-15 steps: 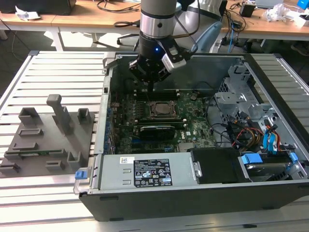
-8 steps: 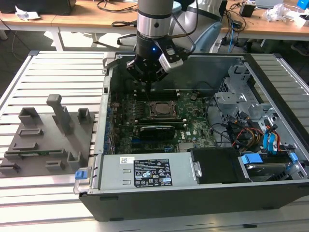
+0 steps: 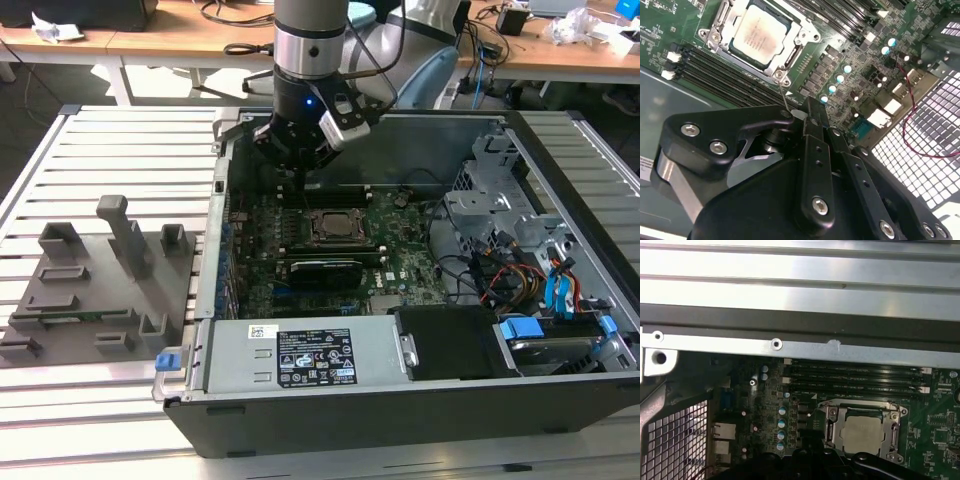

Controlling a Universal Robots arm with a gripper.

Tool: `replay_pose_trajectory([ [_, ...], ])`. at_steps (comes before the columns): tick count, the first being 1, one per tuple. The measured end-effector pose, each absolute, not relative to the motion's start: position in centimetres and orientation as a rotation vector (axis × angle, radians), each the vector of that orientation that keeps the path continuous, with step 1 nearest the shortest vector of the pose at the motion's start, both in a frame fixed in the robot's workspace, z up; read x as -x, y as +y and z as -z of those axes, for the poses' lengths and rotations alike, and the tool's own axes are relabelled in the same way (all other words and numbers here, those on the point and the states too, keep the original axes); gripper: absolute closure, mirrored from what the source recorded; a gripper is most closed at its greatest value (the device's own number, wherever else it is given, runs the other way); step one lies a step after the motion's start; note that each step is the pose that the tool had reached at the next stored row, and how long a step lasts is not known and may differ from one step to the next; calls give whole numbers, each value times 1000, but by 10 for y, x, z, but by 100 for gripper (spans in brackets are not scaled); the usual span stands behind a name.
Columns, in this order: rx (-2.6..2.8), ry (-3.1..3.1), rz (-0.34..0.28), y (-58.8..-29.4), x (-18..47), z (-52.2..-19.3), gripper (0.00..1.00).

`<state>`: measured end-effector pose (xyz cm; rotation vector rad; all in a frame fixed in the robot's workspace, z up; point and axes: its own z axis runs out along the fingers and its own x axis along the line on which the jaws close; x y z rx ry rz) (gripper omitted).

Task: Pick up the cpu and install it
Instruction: 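Install the first cpu locking lever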

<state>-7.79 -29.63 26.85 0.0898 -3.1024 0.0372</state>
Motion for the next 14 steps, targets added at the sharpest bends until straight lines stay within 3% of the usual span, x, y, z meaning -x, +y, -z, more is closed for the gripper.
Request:
replay_pose_trajectory([
  [14, -90, -3103, -30, -288, 92, -268, 89],
])
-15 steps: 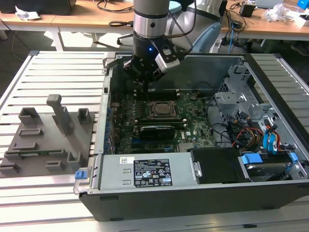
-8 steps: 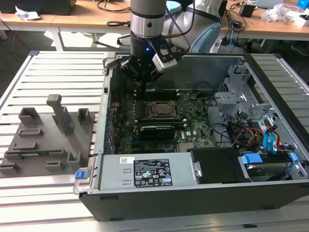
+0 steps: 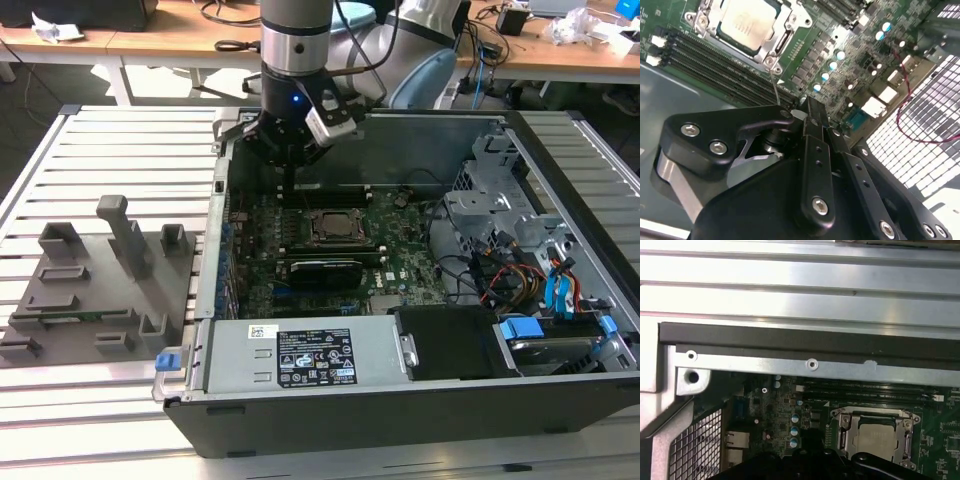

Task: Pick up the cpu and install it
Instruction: 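Install the first cpu locking lever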

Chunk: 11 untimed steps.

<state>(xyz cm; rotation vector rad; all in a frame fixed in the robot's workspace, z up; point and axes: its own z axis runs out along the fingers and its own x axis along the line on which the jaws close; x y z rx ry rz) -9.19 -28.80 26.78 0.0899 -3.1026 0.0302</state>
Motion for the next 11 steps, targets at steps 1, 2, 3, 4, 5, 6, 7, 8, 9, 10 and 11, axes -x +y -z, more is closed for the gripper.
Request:
replay_pose_trajectory([
  [1, -90, -3103, -28, -286, 92, -267, 89],
  [2, -90, -3103, -25, -283, 92, -267, 89],
  [3, -90, -3103, -23, -282, 92, -267, 89],
  [4, -90, -3103, -22, -281, 92, -267, 89],
  [5, -90, -3103, -22, -281, 92, -267, 89],
  [6, -90, -3103, -22, -281, 92, -266, 89],
  [7, -90, -3102, -22, -281, 92, -264, 89],
  [8, -90, -3102, -22, -281, 92, -263, 89],
  [9, -90, -3102, -22, -281, 92, -262, 89],
  [10, -90, -3102, -22, -281, 92, -262, 89],
  [11, -90, -3102, -22, -281, 92, -262, 89],
])
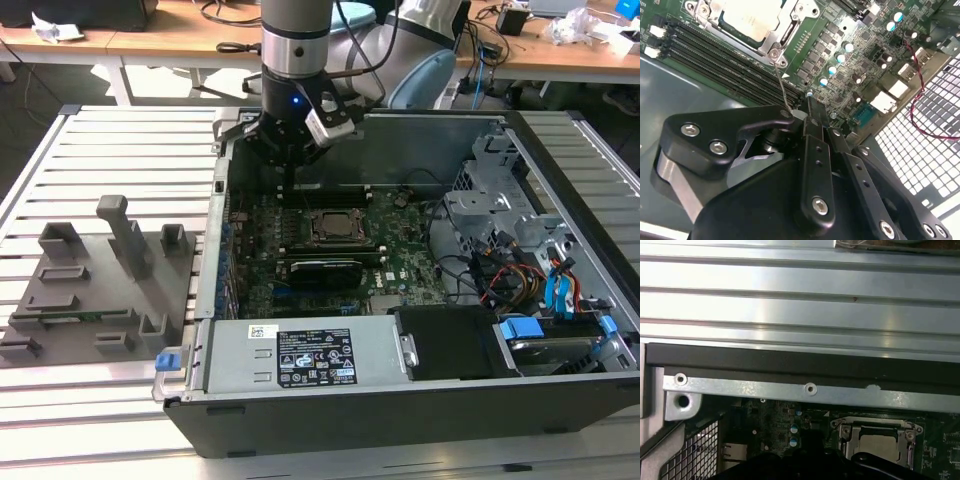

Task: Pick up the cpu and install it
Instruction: 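Install the first cpu locking lever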

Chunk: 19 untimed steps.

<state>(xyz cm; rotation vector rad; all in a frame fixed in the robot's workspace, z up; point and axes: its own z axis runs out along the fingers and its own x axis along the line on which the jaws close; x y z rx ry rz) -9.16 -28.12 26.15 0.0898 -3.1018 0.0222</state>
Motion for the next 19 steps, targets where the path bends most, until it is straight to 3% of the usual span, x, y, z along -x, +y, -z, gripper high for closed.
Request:
replay_pose_trajectory([
  [19, -90, -3102, -22, -281, 54, -261, 89],
])
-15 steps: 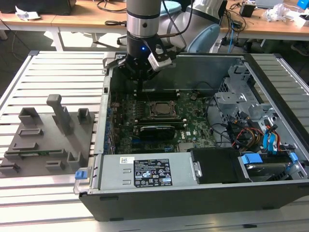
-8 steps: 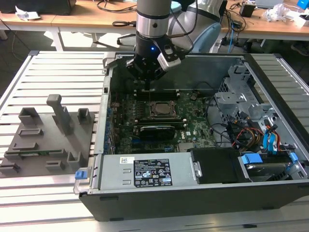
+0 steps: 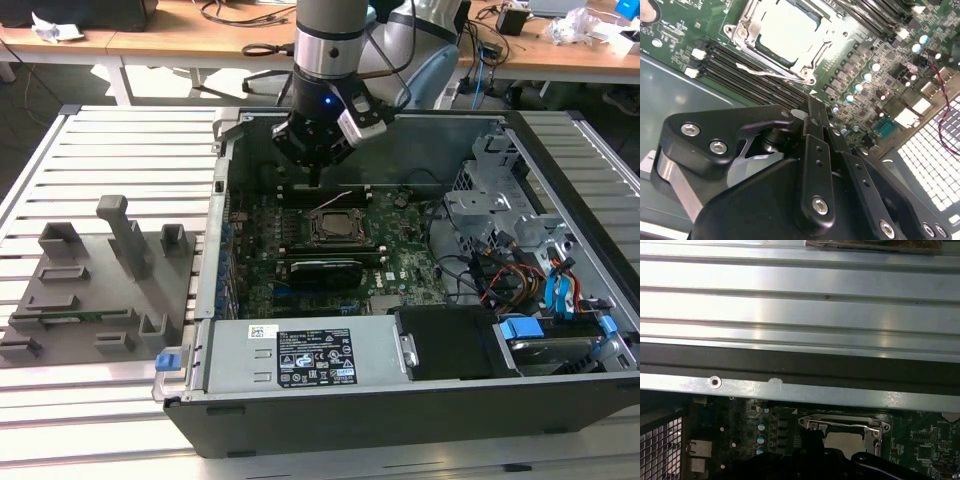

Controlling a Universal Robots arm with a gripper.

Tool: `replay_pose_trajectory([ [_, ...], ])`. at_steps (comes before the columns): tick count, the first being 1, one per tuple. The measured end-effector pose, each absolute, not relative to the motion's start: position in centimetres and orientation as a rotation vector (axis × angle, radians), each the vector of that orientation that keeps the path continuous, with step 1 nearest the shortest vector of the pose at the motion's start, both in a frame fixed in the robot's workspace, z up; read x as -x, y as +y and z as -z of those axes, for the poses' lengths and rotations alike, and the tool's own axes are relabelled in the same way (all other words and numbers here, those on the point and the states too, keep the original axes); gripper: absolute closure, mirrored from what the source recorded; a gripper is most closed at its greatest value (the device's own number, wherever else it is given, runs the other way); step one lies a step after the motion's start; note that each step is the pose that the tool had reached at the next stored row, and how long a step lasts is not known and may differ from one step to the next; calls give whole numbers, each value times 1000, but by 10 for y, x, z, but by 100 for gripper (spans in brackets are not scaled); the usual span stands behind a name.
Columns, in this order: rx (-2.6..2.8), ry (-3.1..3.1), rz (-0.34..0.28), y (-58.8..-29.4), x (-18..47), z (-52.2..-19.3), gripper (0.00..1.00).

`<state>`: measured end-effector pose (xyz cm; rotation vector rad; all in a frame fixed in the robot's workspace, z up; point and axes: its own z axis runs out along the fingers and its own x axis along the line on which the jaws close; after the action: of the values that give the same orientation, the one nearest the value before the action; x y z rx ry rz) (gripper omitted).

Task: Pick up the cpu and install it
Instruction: 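Install the first cpu locking lever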

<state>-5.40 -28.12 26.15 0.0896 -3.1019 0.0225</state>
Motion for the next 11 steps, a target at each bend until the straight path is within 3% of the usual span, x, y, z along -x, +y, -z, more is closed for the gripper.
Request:
replay_pose_trajectory([
  [11, -87, -3102, -22, -281, 46, -259, 89],
])
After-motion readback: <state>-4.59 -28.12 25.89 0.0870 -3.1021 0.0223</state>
